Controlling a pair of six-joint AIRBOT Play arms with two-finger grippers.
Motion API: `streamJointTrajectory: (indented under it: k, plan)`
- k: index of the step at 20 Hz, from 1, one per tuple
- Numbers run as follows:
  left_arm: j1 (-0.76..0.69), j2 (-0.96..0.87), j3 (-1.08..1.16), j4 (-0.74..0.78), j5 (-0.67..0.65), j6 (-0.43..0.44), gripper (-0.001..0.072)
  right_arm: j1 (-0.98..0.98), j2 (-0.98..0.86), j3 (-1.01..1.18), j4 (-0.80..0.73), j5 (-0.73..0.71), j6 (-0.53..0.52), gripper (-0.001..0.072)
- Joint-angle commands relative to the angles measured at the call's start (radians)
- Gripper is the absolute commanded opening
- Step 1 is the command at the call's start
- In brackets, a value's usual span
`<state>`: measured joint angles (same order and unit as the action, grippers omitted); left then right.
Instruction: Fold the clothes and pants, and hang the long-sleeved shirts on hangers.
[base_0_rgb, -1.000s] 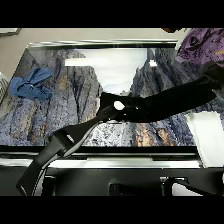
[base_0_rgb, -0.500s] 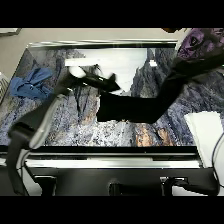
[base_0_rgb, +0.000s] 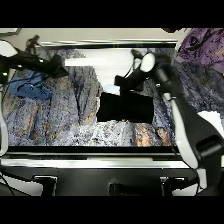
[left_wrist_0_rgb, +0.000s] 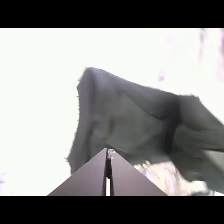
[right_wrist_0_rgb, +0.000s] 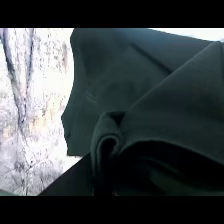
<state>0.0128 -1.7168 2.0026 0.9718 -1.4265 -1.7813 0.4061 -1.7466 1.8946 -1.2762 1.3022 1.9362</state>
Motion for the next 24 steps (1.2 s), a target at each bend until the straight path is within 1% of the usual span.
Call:
streamJointTrajectory:
  k: [1, 8, 9, 10, 11, 12, 14, 15, 16, 18, 19, 20, 22, 24]
  plan:
    - [0.061, 0.024, 0.000, 0.024, -0.026, 0.001, 0.0017, 0.059, -0.102, 0.000, 0.002, -0.073, 0.021, 0.0030]
    - [0.061, 0.024, 0.000, 0.033, -0.024, 0.010, 0.0018, 0.061, -0.183, 0.000, 0.053, -0.082, 0.017, 0.0033]
    - [0.061, 0.024, 0.000, 0.035, -0.024, 0.012, 0.0018, 0.060, -0.187, 0.000, 0.063, -0.086, 0.016, 0.0081]
    - [0.061, 0.024, -0.002, 0.035, -0.024, 0.012, 0.0018, 0.061, -0.189, 0.000, 0.076, -0.099, 0.014, 0.0196]
    - [0.061, 0.023, -0.003, 0.035, -0.024, 0.012, 0.0018, 0.060, -0.187, 0.000, 0.111, -0.116, -0.009, 0.0309]
    - [0.061, 0.023, -0.004, 0.035, -0.024, 0.012, 0.0018, 0.058, -0.179, 0.002, 0.149, -0.137, -0.048, 0.0395]
    - [0.061, 0.023, -0.005, 0.035, -0.025, 0.012, 0.0018, 0.058, -0.145, 0.020, 0.149, -0.173, -0.087, 0.0545]
    - [0.061, 0.023, -0.005, 0.035, -0.024, 0.012, 0.0018, 0.057, -0.121, 0.048, 0.113, -0.180, -0.103, 0.0553]
    - [0.061, 0.023, -0.005, 0.035, -0.024, 0.012, 0.0018, 0.057, -0.099, 0.096, 0.043, -0.162, -0.104, 0.0553]
    - [0.061, 0.023, -0.005, 0.035, -0.024, 0.012, 0.0018, 0.036, -0.059, 0.187, -0.108, -0.079, -0.081, 0.0560]
    - [0.061, 0.023, -0.005, 0.035, -0.025, 0.012, 0.0018, -0.007, -0.029, 0.193, -0.100, -0.048, -0.082, 0.0612]
    - [0.061, 0.023, -0.005, 0.035, -0.025, 0.012, 0.0018, -0.070, -0.003, 0.193, -0.054, -0.010, -0.095, 0.0640]
    - [0.061, 0.024, -0.005, 0.035, -0.025, 0.012, 0.0018, -0.258, 0.030, 0.185, 0.138, 0.086, -0.167, 0.0643]
    - [0.061, 0.024, -0.005, 0.035, -0.025, 0.012, 0.0018, -0.449, 0.050, 0.116, 0.298, 0.167, -0.257, 0.0643]
